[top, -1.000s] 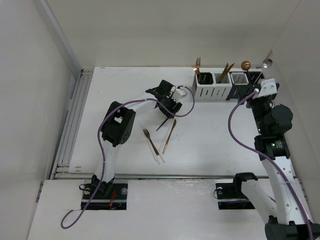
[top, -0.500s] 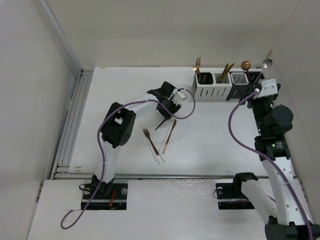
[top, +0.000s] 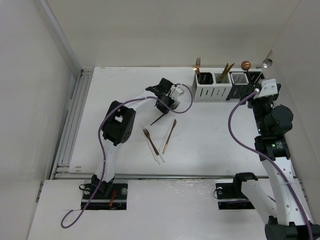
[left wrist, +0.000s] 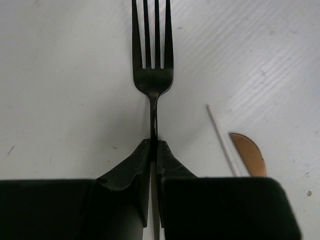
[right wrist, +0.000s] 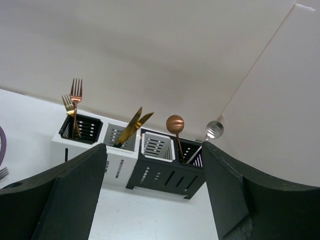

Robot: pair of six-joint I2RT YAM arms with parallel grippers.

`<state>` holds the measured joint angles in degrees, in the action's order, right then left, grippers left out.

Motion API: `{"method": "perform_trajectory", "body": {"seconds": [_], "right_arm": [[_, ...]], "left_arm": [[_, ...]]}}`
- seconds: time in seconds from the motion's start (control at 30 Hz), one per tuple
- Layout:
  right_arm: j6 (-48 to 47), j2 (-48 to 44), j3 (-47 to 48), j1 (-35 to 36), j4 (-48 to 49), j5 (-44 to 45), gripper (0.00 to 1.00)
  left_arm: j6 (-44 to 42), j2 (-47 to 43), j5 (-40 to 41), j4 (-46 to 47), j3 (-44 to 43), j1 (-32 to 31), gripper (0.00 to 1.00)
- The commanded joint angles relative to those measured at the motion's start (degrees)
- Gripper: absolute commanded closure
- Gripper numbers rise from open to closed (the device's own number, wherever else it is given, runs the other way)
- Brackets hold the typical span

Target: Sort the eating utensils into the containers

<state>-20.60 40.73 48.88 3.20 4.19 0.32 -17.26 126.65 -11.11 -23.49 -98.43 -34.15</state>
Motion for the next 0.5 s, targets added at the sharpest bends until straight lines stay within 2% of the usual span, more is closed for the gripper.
{"method": "perform_trajectory", "body": {"seconds": [0.0,0.23,0.37,0.4,0.47], "right_arm": [[-0.2,-0.7,0.0,0.6,0.6,0.8,0.19],[3.4,-0.2,0.5,0.6,1.4,4.1,0.19],[5.2,1.0,0.0,0.6,4.4,5.3,0.19],[5.7,2.0,-0.6,0.6,5.1,5.3,0.19],[5.7,3.3,-0.6,0.6,6.3,5.8,0.19]], "left_arm": [[4.9,-1.1,-0.8,-3.2,-2.8,3.1,1.00],[7.5,-11.9,-0.2,6.9,-7.0,4.7,1.00],[9.8,-14.9,0.3,17.3,-9.5,4.7,1.00],[9.8,-15.6,0.3,24.2,-9.5,3.3,1.00],[9.2,-15.6,0.3,32.1,-9.5,2.1,1.00]]}}
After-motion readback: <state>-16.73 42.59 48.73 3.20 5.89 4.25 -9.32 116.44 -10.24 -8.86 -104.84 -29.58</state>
